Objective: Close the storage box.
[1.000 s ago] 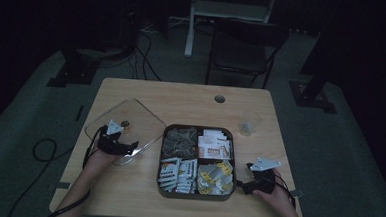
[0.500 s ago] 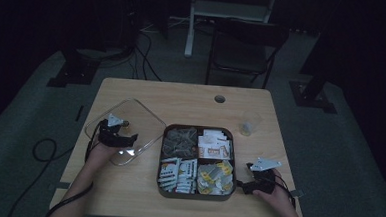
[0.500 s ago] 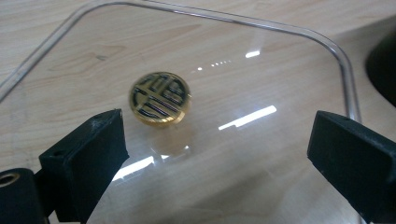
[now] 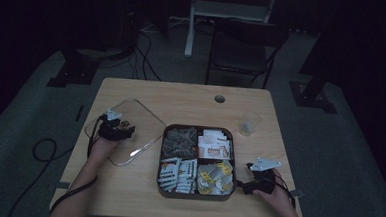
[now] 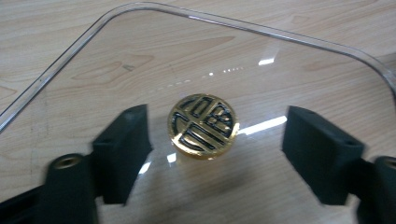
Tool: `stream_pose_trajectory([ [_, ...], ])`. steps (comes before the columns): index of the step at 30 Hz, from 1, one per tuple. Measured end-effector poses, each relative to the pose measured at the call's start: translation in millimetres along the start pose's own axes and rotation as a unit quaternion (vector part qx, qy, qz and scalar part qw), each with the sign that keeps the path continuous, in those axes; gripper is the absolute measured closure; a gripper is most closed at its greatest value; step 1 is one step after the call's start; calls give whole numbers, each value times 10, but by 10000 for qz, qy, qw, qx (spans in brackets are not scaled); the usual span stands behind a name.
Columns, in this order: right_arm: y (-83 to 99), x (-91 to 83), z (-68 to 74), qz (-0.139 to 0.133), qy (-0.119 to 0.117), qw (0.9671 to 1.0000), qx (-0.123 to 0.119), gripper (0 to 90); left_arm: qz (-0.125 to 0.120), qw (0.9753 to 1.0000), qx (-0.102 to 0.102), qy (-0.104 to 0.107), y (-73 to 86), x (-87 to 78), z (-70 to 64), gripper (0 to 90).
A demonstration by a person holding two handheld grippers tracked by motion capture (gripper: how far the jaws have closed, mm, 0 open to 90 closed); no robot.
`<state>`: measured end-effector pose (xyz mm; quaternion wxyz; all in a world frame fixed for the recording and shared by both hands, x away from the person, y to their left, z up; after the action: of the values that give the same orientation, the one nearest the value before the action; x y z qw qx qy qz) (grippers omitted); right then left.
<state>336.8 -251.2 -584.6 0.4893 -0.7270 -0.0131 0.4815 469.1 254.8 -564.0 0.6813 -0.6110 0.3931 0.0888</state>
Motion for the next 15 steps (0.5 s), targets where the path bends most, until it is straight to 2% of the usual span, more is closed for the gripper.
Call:
stream_pose_trajectory([
  [4, 0, 0, 0, 0, 0, 10000, 0, 127, 3, 10000, -63, -8, 9, 22, 33, 429],
  [8, 0, 0, 0, -1, 0, 10000, -2, 127, 39, 10000, 24, -19, 2, 39, 43, 516],
  [12, 0, 0, 0, -1, 0, 10000, -2, 127, 79, 9998, 154, -33, -5, 74, 30, 525],
  [15, 0, 0, 0, -1, 1, 10000, -2, 127, 81, 9999, 84, -56, -17, 80, 46, 587],
])
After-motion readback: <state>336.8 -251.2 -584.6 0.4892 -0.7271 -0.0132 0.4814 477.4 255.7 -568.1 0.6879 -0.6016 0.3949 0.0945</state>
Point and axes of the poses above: each handheld gripper's, and its own axes: x roughly forward along the jaws, y roughly out of its underside, z roughly to its left, the point moved 5 cm from there along x, roughly forward along the jaws, and after that the axes turned 5 degrees about y, right-handed, at the moved point
